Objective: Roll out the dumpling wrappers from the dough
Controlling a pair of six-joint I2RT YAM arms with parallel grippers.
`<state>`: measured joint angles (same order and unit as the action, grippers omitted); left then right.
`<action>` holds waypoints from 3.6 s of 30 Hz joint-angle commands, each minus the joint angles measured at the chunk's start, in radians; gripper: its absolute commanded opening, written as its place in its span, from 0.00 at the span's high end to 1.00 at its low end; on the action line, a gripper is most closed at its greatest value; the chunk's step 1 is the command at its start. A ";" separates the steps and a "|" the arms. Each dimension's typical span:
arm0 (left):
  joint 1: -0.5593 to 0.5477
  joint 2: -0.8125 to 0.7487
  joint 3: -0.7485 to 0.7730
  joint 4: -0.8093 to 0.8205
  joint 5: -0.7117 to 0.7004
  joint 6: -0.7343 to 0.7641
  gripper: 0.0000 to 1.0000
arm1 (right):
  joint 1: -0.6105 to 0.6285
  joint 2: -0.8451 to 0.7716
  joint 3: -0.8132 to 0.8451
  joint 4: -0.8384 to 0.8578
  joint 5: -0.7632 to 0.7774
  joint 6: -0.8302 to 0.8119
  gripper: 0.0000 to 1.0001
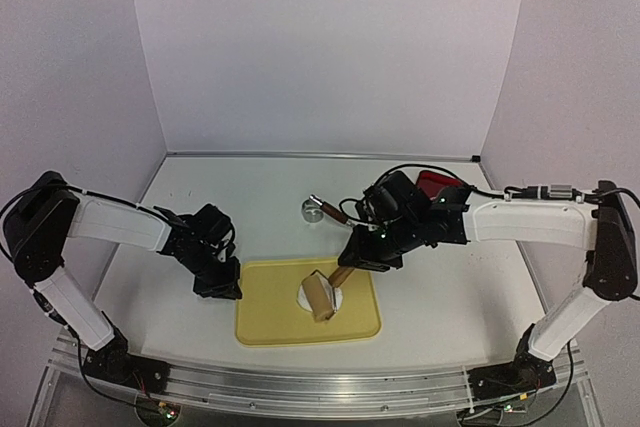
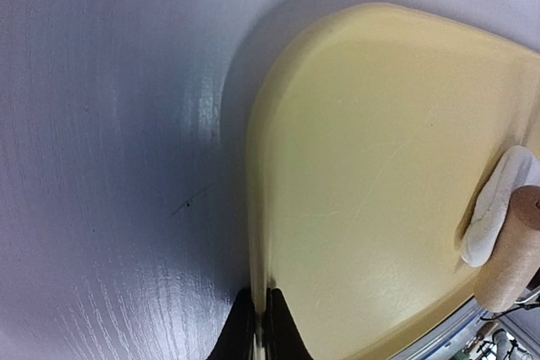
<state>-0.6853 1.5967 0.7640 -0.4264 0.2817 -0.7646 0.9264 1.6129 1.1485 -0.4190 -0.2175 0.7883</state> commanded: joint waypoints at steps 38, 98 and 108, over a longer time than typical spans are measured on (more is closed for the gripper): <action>-0.013 0.004 -0.033 0.015 -0.006 -0.008 1.00 | 0.027 0.282 0.104 -0.245 0.173 -0.092 1.00; 0.006 0.047 0.022 -0.016 -0.028 0.019 1.00 | -0.140 0.138 -0.064 -0.313 0.214 -0.227 1.00; 0.006 0.034 0.025 0.002 -0.024 0.014 1.00 | -0.059 0.261 0.043 -0.280 0.161 -0.248 1.00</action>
<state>-0.6731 1.6276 0.8021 -0.4614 0.2892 -0.7628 0.7923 1.6890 1.2132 -0.4767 -0.2316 0.6239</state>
